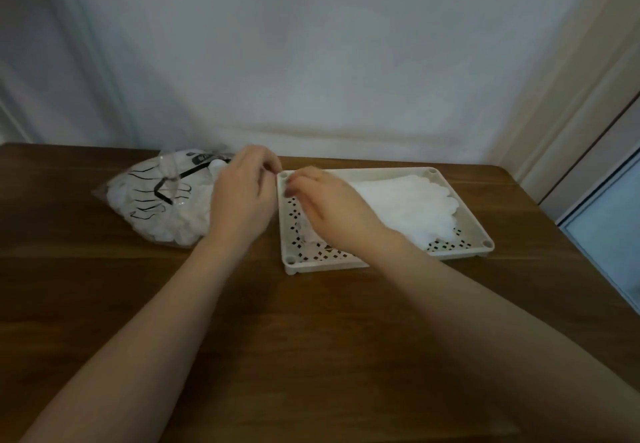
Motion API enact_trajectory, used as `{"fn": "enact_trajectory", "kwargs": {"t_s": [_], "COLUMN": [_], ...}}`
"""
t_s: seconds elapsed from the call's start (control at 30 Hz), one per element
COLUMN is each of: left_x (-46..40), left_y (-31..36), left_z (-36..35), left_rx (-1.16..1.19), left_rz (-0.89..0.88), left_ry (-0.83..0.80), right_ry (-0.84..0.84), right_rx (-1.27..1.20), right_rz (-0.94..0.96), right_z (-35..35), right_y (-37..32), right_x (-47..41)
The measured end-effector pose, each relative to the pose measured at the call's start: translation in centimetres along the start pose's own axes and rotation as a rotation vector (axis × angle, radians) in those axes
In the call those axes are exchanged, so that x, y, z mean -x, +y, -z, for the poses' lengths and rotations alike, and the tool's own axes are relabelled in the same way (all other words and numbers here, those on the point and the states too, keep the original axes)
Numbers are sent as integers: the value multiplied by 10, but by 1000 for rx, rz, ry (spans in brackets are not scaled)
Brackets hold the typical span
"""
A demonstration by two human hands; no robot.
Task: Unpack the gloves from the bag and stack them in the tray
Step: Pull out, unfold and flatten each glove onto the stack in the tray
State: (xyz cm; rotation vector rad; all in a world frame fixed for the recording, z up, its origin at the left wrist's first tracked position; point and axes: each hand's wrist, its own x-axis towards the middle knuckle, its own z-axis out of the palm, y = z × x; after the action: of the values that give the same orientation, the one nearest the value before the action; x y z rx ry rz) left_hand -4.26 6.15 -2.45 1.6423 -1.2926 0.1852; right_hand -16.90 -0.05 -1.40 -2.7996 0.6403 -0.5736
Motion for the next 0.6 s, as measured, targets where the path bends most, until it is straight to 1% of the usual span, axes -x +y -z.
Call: {"fn": "enact_trajectory", "kwargs": {"t_s": [0.07, 0.13, 0.2, 0.27, 0.33, 0.43, 0.53, 0.6], "left_x": [-3, -5, -4, -6, -8, -12, -12, -12], "left_y": [-12, -25, -34, -41, -45, -53, -60, -61], "left_z": [12, 21, 26, 26, 26, 26, 27, 28], "left_rx": [93, 178, 197, 163, 110, 68, 46, 42], "left_rz": [31, 99, 179, 251, 307, 335, 332, 342], "left_ry": [65, 97, 99, 25, -120, -319, -413, -432], "right_ry": [-113, -226, -241, -189, -167, -270, -362, -390], "right_rx": [30, 145, 289, 378, 373, 316, 211, 221], "right_rz": [130, 207, 223, 169, 59, -97, -217, -271], "right_z": [-18, -38, -51, -57, -60, -63, -67, -70], "right_y": [-15, -26, -30, -28, -20, -11, -11, -12], "right_x": [-17, -31, -39, -45, -48, -51, -55, -58]}}
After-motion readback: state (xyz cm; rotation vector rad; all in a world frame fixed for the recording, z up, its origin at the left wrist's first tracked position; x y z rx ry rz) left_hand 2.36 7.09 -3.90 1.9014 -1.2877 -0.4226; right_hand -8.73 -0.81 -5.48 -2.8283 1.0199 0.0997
